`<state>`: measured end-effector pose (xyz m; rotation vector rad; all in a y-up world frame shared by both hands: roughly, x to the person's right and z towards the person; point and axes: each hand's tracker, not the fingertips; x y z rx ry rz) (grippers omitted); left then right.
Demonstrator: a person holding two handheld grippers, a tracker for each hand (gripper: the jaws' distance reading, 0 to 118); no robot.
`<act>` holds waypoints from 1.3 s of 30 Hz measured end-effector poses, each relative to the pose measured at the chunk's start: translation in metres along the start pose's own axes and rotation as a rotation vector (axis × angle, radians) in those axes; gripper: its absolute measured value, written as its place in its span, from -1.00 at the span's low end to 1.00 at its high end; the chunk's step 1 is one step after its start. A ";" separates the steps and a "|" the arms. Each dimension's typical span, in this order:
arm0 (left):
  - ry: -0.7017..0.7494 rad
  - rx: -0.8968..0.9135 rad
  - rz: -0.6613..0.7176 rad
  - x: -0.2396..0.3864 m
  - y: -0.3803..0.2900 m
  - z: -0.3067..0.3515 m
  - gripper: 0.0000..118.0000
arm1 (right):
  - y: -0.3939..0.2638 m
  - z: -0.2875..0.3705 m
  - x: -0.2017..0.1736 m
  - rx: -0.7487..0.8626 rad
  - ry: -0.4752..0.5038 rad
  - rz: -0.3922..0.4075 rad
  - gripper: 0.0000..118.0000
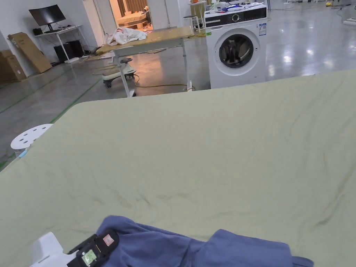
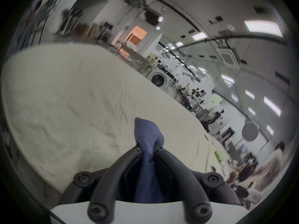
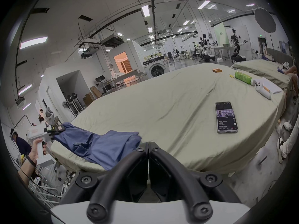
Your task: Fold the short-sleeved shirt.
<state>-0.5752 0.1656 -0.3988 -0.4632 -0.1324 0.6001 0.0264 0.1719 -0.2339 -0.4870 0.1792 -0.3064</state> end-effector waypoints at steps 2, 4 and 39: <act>-0.041 -0.015 -0.065 0.030 -0.001 -0.002 -0.91 | -0.001 -0.004 -0.002 0.001 0.003 -0.011 -1.00; -0.103 -0.055 -0.122 0.064 -0.017 -0.014 -0.91 | -0.002 -0.005 -0.006 0.002 0.006 -0.009 -1.00; -0.277 -0.528 -0.282 0.185 -0.223 -0.158 -0.96 | -0.041 -0.011 -0.027 -0.145 0.078 -0.012 -1.00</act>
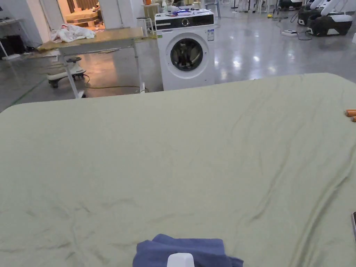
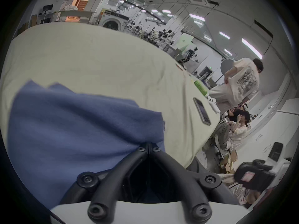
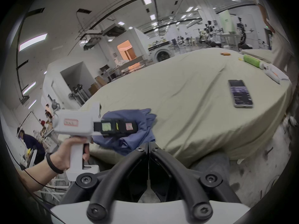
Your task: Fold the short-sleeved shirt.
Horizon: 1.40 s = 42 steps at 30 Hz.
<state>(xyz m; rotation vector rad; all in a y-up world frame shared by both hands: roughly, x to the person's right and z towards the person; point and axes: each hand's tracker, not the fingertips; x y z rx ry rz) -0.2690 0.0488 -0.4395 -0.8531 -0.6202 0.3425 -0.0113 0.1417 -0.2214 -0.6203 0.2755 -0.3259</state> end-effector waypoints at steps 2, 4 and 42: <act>-0.003 0.082 -0.020 -0.003 0.014 0.033 -0.62 | 0.008 -0.018 -0.010 -0.031 0.033 0.043 -1.00; 0.012 0.157 -0.033 -0.011 0.025 0.065 0.08 | 0.019 -0.038 -0.020 -0.049 0.074 0.077 -1.00; 0.021 0.332 0.421 -0.166 0.044 0.196 -0.68 | 0.053 -0.120 0.015 -0.071 0.103 -0.053 -1.00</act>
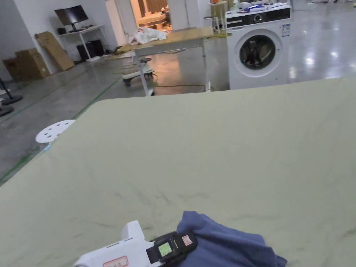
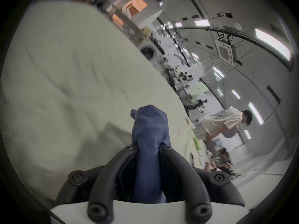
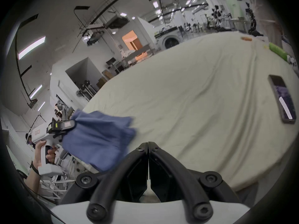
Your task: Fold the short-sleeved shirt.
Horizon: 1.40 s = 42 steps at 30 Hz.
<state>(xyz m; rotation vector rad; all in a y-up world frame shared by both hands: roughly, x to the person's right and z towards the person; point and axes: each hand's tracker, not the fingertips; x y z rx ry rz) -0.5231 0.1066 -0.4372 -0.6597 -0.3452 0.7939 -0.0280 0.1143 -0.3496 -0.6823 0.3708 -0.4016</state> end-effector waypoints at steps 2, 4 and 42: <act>0.091 0.072 -0.048 -0.021 0.033 0.045 -0.68 | 0.000 0.014 0.009 0.018 -0.020 -0.011 -1.00; 0.227 0.169 -0.019 -0.057 0.072 0.098 -0.68 | -0.005 0.027 0.020 0.052 -0.048 -0.038 -1.00; 0.398 0.712 -0.788 0.186 -0.009 0.211 -0.66 | 0.068 0.141 -0.088 0.509 -0.107 0.465 -1.00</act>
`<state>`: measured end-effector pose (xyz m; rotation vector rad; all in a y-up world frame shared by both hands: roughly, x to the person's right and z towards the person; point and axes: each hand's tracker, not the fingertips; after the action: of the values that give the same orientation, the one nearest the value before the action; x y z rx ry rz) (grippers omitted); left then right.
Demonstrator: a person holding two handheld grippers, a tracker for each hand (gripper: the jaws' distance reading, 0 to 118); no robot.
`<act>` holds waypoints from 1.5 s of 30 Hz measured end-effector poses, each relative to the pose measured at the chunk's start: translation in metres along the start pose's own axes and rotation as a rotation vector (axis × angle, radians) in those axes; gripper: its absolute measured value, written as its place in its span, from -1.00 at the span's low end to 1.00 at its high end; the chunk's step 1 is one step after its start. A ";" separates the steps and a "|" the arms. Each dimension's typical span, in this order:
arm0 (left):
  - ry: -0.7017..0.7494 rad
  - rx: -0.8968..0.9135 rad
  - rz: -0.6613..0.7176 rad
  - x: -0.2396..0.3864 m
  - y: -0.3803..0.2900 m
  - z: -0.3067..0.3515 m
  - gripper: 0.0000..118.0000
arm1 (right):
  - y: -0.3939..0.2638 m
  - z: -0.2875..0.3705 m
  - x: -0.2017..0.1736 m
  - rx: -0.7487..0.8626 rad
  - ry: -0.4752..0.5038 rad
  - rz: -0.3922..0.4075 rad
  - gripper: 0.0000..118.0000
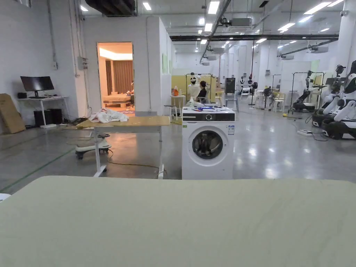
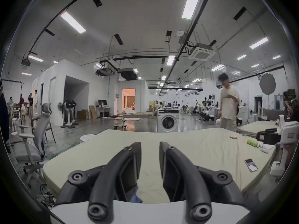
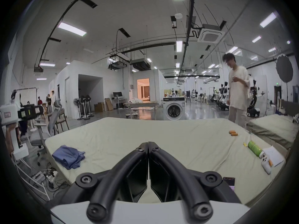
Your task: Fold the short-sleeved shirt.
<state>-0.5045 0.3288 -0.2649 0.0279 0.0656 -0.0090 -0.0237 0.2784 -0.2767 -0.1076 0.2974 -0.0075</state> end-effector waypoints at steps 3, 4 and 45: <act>-0.028 -0.013 -0.055 0.015 -0.002 0.010 -0.96 | -0.002 0.004 -0.002 -0.020 -0.017 0.005 -1.00; -0.028 -0.012 -0.056 0.018 -0.002 0.013 -0.99 | -0.003 0.006 -0.002 -0.023 -0.024 0.003 -1.00; -0.081 0.017 -0.022 0.018 -0.025 0.015 0.97 | -0.003 0.015 -0.003 0.058 0.006 -0.069 1.00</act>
<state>-0.4855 0.3034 -0.2521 0.0434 -0.0149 -0.0322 -0.0220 0.2772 -0.2612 -0.0601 0.2990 -0.0851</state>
